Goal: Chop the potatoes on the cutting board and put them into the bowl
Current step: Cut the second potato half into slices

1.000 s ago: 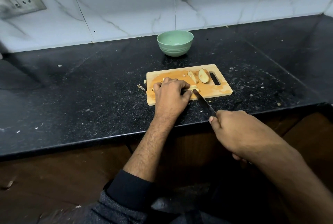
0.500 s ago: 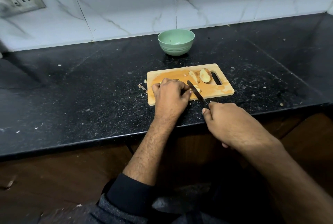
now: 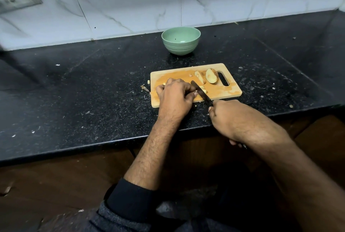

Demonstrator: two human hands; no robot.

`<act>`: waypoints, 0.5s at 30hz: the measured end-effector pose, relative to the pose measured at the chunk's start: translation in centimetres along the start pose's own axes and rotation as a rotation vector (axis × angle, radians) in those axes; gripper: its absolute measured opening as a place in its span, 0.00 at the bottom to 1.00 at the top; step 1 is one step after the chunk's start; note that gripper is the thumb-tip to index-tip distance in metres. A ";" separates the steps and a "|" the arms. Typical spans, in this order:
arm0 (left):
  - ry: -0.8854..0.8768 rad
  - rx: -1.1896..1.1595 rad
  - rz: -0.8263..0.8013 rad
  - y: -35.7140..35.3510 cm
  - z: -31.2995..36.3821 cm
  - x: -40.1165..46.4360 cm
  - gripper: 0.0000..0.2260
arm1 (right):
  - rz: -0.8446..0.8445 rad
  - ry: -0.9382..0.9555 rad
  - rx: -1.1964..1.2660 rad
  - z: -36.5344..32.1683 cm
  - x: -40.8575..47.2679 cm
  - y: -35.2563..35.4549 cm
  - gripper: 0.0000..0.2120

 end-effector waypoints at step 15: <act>-0.005 0.047 0.046 0.3 0.7 -0.4 0.03 | -0.034 0.005 -0.026 0.9 0.0 -2.0 0.09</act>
Point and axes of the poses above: each hand's wrist, its own x-axis towards the middle knuckle, its own y-axis out of the back of the hand, z = x × y, the point moved 7 cm from there along x, towards the middle knuckle, and after that the axes turned 10 degrees about -x, right-handed, at the moved point
